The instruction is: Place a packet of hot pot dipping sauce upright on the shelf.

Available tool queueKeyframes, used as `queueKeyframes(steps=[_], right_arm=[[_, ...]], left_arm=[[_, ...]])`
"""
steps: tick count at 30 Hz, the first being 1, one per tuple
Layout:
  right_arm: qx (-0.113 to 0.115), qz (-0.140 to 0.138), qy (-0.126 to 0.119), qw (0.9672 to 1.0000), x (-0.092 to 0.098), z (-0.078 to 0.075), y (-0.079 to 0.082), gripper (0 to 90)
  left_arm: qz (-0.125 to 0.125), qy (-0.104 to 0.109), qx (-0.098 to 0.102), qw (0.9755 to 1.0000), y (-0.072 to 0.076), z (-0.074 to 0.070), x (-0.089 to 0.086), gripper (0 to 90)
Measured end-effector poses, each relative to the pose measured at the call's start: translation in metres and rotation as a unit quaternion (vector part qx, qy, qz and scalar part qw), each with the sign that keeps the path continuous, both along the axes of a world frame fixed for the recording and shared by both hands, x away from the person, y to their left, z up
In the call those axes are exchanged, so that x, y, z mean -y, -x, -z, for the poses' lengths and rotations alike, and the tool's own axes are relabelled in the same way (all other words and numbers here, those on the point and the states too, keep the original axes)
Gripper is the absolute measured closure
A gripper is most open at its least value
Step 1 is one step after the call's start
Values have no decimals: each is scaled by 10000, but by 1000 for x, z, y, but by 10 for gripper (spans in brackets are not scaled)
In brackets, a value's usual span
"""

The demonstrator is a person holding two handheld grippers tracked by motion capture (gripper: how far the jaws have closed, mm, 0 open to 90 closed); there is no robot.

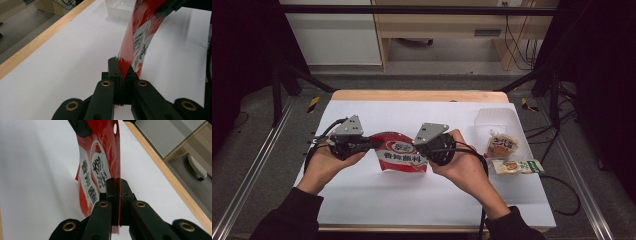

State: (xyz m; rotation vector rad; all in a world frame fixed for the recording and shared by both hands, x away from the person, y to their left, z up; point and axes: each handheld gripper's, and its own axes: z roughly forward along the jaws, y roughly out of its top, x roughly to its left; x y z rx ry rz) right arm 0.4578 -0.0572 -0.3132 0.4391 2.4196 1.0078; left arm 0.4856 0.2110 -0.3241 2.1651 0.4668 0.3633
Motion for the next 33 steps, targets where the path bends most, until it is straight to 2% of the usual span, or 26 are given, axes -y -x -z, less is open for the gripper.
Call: queueKeyframes(steps=[6,18,21,26,33], right_arm=[[-90,-39,-17,10000,1,-6,-2,897],[-378,-131,287,9988,-2,-6,-10,830],[-432,-169,379,9982,-4,-5,-11,760],[-487,-198,497,9974,-10,-8,-13,586],[-438,-236,663,9966,-20,-11,-15,372]], left_arm=[[52,-172,66,9998,1,-11,2,898],[106,-305,227,9992,4,-19,2,900],[123,-344,233,9991,4,-20,2,900],[124,-359,264,9989,5,-22,0,900],[136,-380,307,9987,7,-23,-4,900]])
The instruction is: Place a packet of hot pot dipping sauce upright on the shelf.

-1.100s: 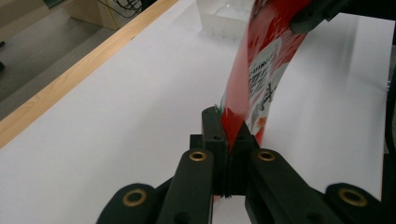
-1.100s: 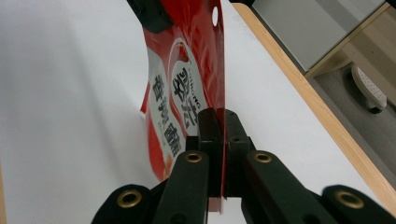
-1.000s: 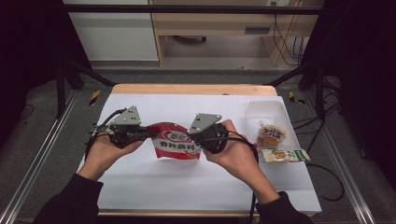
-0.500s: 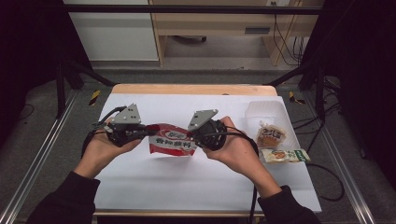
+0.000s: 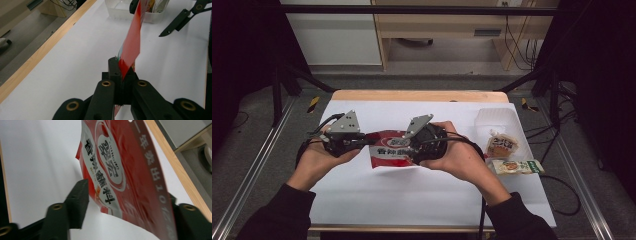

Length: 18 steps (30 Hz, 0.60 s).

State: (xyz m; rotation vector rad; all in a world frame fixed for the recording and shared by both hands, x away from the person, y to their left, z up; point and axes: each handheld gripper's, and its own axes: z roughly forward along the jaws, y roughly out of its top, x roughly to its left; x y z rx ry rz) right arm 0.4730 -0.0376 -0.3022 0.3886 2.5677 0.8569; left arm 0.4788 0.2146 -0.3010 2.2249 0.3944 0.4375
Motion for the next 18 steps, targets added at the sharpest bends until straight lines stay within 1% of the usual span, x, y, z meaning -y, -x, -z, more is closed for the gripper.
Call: queueKeyframes(steps=[3,4,6,7,9,10,11,12,14,15,16,18], right_arm=[[24,2,24,10000,-2,-1,-2,314],[-13,23,-17,10000,-3,-2,-3,295],[-57,8,10,10000,-3,-3,-5,263],[-65,-43,69,9999,-3,-3,-7,264],[-74,-19,89,9999,-3,-4,-10,320],[-83,-26,150,9998,-3,-4,-10,334],[-52,-25,219,9997,-2,-5,-12,373],[-49,-33,263,9996,-2,-7,-12,457],[-74,-86,297,9995,-1,-10,-13,475],[-83,-113,296,9995,-2,-12,-12,514],[-55,-190,352,9992,-2,-14,-12,545],[-41,-210,443,9988,-5,-15,-10,577]], left_arm=[[23,-35,19,10000,1,-1,-1,900],[26,-31,24,10000,1,-1,-1,900],[32,-14,22,10000,1,-1,-2,900],[35,-17,18,10000,1,-1,-2,900],[41,-21,34,10000,2,-2,-3,900],[39,-26,40,10000,3,-3,-3,900],[55,-31,41,10000,3,-3,-3,900],[52,-52,49,10000,4,-4,-3,900],[78,-93,34,9999,4,-4,-3,900],[80,-99,38,9999,4,-4,-2,900],[94,-103,35,9999,4,-4,-1,900],[125,-96,36,9999,4,-4,0,900]])
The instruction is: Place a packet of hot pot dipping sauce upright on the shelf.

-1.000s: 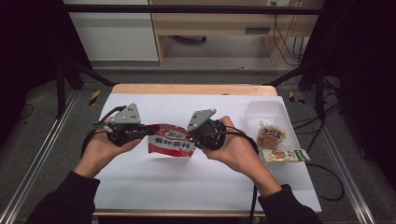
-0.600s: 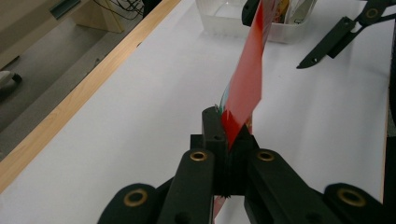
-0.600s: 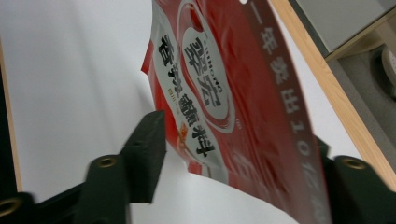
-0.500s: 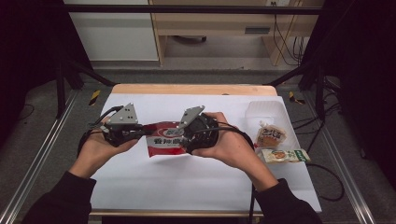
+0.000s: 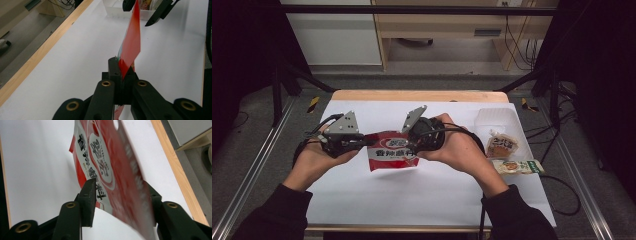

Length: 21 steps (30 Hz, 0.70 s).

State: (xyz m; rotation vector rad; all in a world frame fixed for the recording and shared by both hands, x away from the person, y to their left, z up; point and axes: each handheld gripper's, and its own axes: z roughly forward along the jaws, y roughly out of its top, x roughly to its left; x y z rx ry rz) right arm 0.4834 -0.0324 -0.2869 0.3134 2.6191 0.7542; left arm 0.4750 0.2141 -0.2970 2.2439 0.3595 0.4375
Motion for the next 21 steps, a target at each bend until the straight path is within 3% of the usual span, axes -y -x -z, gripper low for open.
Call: queueKeyframes(steps=[6,13,19,21], right_arm=[[-35,-43,213,9998,-1,3,1,726],[-102,-131,198,9997,2,9,2,889],[57,-97,87,9999,4,5,3,898],[103,-22,40,9999,5,2,3,898]], left_arm=[[44,34,-4,10000,2,0,4,900],[95,62,-30,9999,2,0,4,899],[113,110,5,9999,5,0,3,892],[22,192,66,9998,6,1,2,814]])
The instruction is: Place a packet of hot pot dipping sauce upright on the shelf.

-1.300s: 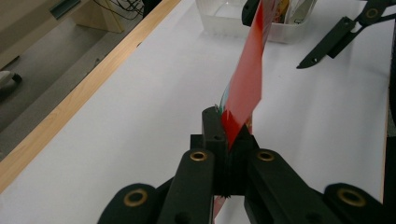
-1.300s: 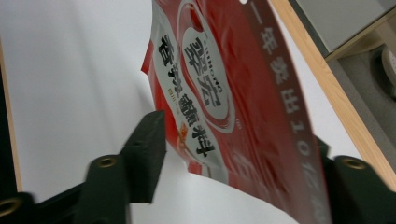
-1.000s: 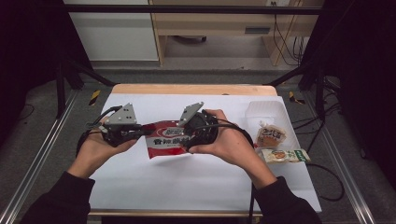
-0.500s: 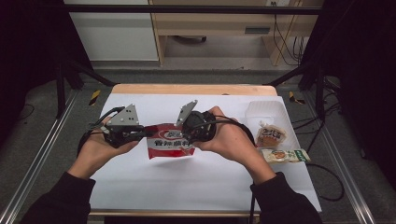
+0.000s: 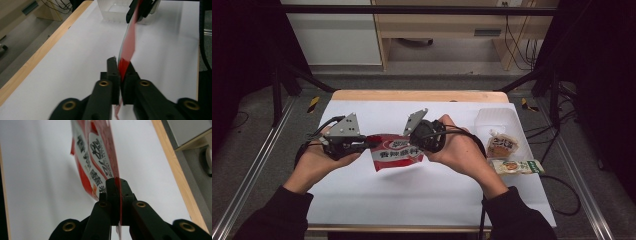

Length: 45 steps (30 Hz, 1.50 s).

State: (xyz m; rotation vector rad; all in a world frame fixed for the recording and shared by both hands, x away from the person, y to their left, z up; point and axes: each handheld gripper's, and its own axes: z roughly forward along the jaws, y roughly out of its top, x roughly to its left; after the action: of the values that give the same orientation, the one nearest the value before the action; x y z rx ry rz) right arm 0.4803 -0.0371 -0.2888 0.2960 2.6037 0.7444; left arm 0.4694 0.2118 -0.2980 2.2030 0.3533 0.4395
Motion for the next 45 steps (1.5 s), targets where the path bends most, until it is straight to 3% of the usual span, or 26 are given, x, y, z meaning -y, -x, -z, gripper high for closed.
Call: queueKeyframes(steps=[2,7,11,16,20,23,34,45], right_arm=[[30,32,23,10000,2,-2,-1,899],[31,104,113,9999,10,-3,-6,899],[40,217,39,9997,20,-7,-10,899],[114,401,-78,9991,32,-15,-15,898],[228,644,-195,9975,40,-20,-18,899],[292,763,-177,9965,45,-23,-19,899],[346,1049,-251,9936,64,-34,-22,898],[384,1258,-383,9906,83,-47,-31,899]], left_arm=[[-180,207,4,9996,-1,1,-4,598],[-379,480,-65,9981,-1,10,-19,401],[-637,610,-90,9961,2,26,-35,303],[-931,232,-105,9953,11,64,-49,251],[-1159,261,-132,9928,19,92,-56,229],[-1221,312,-145,9919,25,104,-61,228],[-1558,403,-314,9865,24,123,-87,226],[-1595,335,-349,9860,24,130,-87,224]])
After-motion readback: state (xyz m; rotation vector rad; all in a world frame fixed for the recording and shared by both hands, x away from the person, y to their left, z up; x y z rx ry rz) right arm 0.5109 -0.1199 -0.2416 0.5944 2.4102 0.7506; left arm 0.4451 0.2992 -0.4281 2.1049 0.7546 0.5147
